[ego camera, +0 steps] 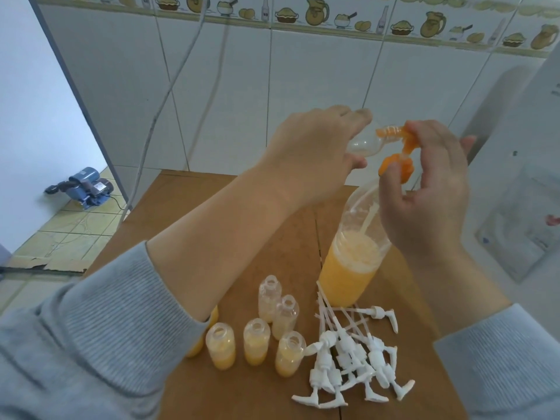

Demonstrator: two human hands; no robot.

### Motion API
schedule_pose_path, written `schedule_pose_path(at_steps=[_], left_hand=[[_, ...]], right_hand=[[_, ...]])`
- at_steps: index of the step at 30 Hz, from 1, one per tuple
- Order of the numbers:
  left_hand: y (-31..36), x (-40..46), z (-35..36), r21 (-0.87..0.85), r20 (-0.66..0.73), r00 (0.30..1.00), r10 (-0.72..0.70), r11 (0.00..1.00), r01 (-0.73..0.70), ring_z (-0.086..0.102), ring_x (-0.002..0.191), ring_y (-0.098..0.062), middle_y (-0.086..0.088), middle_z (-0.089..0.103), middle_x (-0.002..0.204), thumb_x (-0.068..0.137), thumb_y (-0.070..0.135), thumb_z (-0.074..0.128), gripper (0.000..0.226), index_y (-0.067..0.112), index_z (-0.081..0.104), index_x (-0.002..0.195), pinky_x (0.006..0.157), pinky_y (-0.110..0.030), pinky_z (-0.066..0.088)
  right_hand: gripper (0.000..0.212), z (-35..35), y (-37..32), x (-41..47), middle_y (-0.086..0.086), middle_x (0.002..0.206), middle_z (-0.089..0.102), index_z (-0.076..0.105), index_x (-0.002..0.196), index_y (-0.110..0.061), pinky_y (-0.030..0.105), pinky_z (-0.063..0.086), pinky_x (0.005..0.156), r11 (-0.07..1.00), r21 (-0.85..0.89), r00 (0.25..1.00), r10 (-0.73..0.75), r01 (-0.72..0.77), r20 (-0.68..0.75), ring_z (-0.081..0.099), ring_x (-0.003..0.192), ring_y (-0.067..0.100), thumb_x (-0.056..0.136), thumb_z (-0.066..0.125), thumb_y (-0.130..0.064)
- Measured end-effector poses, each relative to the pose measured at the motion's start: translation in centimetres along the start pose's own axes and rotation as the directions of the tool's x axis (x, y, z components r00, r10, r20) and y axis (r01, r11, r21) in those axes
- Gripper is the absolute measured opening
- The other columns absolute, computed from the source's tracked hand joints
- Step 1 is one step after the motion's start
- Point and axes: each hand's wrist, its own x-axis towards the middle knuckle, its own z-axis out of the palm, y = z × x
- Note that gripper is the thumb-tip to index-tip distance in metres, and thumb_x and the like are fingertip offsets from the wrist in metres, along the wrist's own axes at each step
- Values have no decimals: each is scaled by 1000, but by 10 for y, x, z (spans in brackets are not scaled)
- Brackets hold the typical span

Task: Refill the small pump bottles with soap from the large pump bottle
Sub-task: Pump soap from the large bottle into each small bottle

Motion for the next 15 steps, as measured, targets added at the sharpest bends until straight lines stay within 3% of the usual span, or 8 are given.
schedule_pose_path(at_steps=[4, 8, 15], left_hand=[[-1, -5, 8, -27, 46, 999, -23, 999, 25, 57, 103, -19, 4, 59, 119, 91, 38, 57, 51, 22, 42, 137, 89, -32, 45], [0, -2, 7, -4, 34, 999, -26, 1000, 26, 57, 103, -19, 4, 59, 120, 91, 38, 56, 51, 22, 42, 138, 84, -30, 42], [2, 3, -2, -14, 9, 1000, -25, 1000, 26, 56, 105, -18, 7, 59, 121, 90, 39, 57, 49, 25, 44, 136, 86, -31, 43]], right_hand=[[40, 2, 6, -8, 12, 123, 58, 53, 125, -3, 33, 10, 119, 1000, -29, 999, 14, -13, 35, 47, 122, 20, 87, 46, -14], [40, -3, 8, -1, 10, 124, 58, 56, 124, -5, 27, 6, 118, 999, -17, 998, 30, -29, 61, 47, 123, 19, 88, 41, -15], [35, -2, 6, 2, 14, 119, 60, 58, 120, -2, 31, 10, 117, 999, 44, 999, -13, 15, -37, 48, 120, 19, 95, 38, -18]])
